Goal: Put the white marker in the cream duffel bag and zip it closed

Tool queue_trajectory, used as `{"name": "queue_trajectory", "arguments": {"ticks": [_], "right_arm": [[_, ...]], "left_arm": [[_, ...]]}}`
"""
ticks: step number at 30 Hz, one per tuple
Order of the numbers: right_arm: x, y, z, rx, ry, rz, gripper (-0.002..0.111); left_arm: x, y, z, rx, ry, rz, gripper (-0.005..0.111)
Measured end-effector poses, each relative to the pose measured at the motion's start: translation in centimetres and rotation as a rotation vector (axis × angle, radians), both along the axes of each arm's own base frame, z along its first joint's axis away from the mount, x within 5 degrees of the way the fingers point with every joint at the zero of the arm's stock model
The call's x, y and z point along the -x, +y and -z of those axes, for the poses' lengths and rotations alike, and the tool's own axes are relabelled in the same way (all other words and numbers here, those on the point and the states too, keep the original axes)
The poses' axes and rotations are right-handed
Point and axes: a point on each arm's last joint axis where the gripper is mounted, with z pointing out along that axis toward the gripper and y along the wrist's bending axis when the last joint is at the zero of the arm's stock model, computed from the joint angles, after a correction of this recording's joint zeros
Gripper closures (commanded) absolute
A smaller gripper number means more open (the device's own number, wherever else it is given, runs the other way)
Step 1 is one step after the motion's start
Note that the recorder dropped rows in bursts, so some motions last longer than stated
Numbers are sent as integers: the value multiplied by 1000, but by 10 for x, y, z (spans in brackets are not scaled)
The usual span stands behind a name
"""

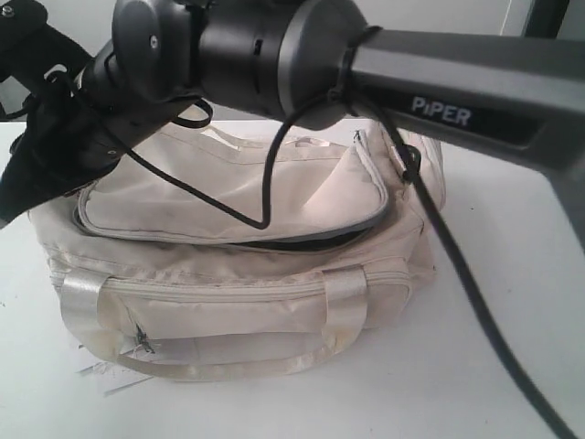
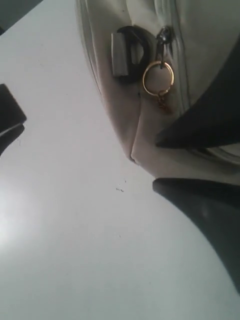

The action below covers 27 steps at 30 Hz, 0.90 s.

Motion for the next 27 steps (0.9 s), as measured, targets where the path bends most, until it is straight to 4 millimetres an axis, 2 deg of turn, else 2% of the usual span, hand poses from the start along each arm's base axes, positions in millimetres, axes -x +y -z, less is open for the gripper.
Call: {"name": "queue_trajectory", "arguments": {"ticks": [2, 5, 8, 10, 17, 27], "right_arm": [[-7, 4, 5, 13, -29, 8, 72], [-17, 9, 13, 57, -87, 8, 64], [-25, 12, 24, 111, -135, 4, 63], [-30, 12, 32, 157, -172, -1, 63], [-40, 15, 47, 222, -283, -13, 63], [-41, 16, 56, 242, -254, -17, 58]], "left_arm": [[-1, 6, 2, 46, -4, -28, 97], [-3, 12, 7, 131, -1, -53, 76], [-7, 9, 12, 220, -3, -22, 57], [-10, 4, 12, 273, -28, 9, 50], [-18, -3, 10, 386, -92, 44, 46], [-41, -6, 42, 585, -52, 68, 46]]}}
